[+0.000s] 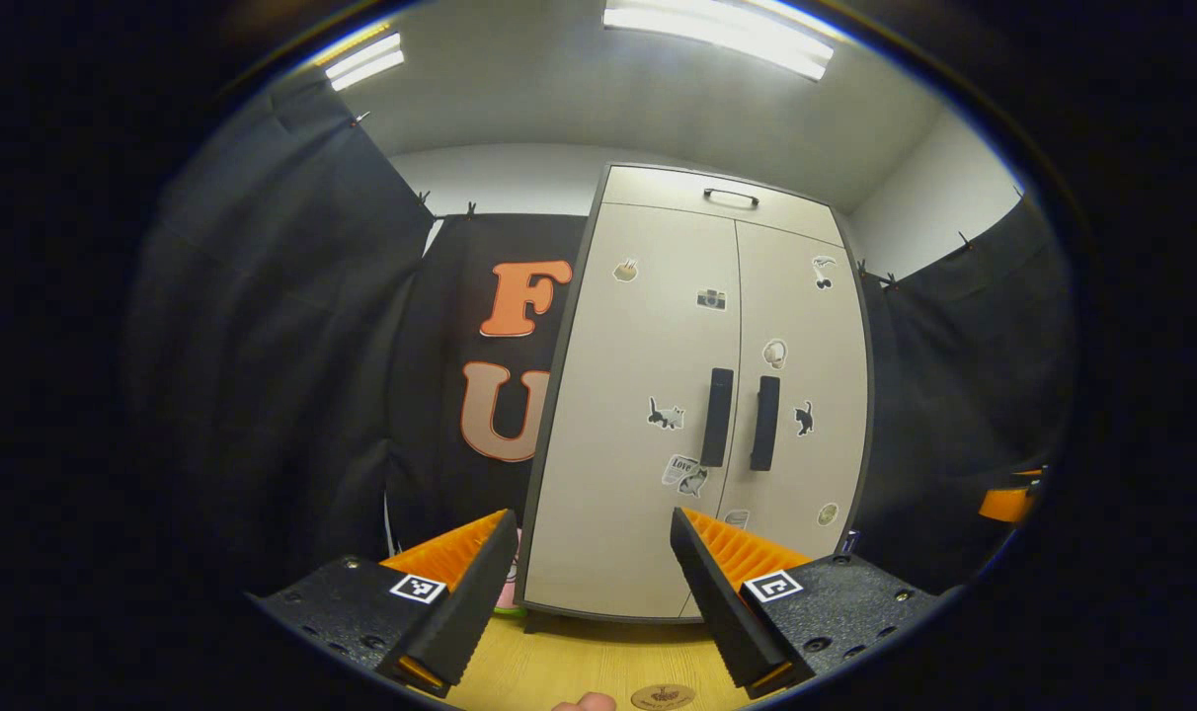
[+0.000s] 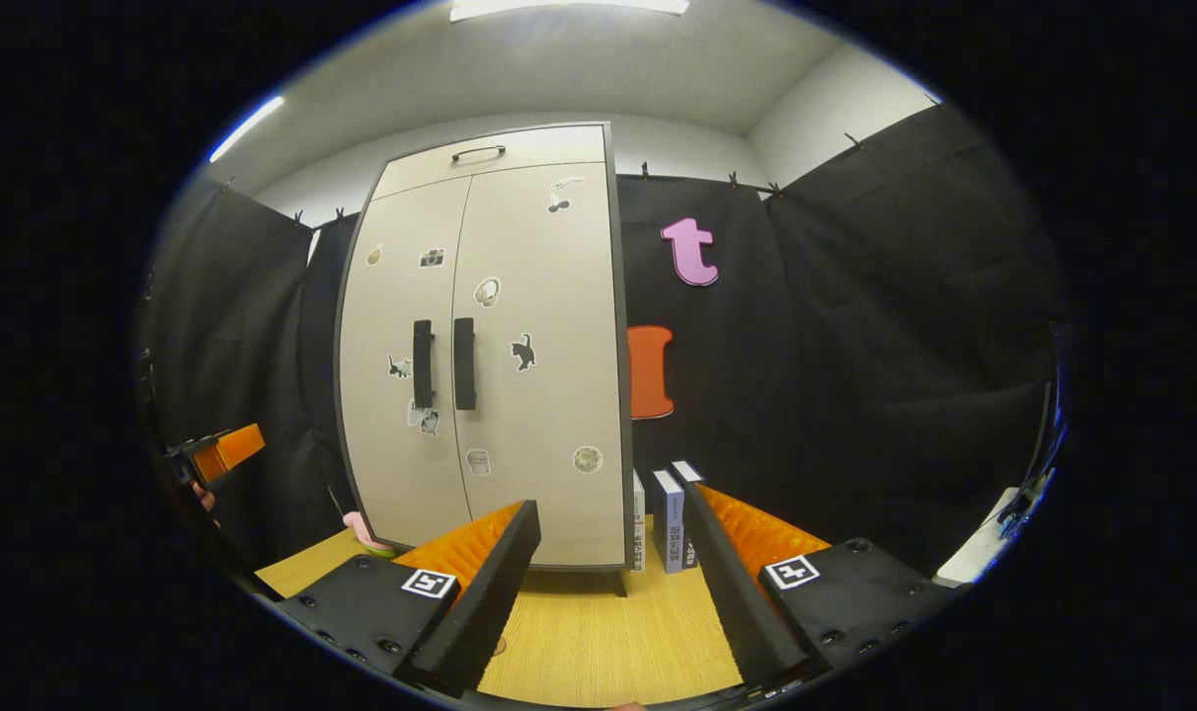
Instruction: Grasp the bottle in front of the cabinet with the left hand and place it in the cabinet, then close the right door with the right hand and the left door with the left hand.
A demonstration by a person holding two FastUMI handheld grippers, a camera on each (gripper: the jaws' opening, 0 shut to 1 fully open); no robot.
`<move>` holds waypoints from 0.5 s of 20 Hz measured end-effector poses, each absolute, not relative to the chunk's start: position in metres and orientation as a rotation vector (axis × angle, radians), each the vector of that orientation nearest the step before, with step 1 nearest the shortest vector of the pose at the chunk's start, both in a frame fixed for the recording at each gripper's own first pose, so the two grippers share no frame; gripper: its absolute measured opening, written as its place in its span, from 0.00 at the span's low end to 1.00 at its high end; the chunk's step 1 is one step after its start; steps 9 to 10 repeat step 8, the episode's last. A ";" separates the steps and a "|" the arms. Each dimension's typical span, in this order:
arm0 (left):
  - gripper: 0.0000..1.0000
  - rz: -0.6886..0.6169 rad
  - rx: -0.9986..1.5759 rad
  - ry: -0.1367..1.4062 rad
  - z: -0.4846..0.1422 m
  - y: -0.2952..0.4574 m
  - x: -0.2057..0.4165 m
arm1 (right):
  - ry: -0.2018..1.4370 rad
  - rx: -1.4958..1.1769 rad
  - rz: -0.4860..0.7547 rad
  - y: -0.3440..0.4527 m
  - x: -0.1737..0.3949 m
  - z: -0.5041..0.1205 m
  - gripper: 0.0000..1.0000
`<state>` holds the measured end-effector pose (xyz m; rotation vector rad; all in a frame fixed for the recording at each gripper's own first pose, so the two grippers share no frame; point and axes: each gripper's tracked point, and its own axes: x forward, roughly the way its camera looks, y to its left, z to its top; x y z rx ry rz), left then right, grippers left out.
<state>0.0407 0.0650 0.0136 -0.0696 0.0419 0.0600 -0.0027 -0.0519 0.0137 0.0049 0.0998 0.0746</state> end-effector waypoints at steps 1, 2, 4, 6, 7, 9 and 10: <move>0.95 0.053 -0.067 0.044 0.013 0.062 0.040 | 0.100 0.005 0.072 -0.052 -0.003 0.014 0.97; 0.95 0.046 -0.067 0.044 0.014 0.060 0.041 | 0.097 0.005 0.071 -0.053 -0.004 0.015 0.97; 0.95 0.031 -0.067 0.049 0.014 0.054 0.040 | 0.097 0.009 0.073 -0.051 -0.003 0.014 0.97; 0.95 0.021 -0.073 0.050 0.014 0.051 0.040 | 0.104 0.015 0.072 -0.052 -0.002 0.010 0.97; 0.95 0.017 -0.076 0.048 0.015 0.049 0.039 | 0.106 0.017 0.072 -0.051 -0.003 0.010 0.97; 0.95 0.015 -0.076 0.046 0.015 0.049 0.039 | 0.106 0.020 0.073 -0.051 -0.003 0.009 0.97; 0.95 0.015 -0.076 0.046 0.015 0.049 0.039 | 0.106 0.020 0.073 -0.051 -0.003 0.009 0.97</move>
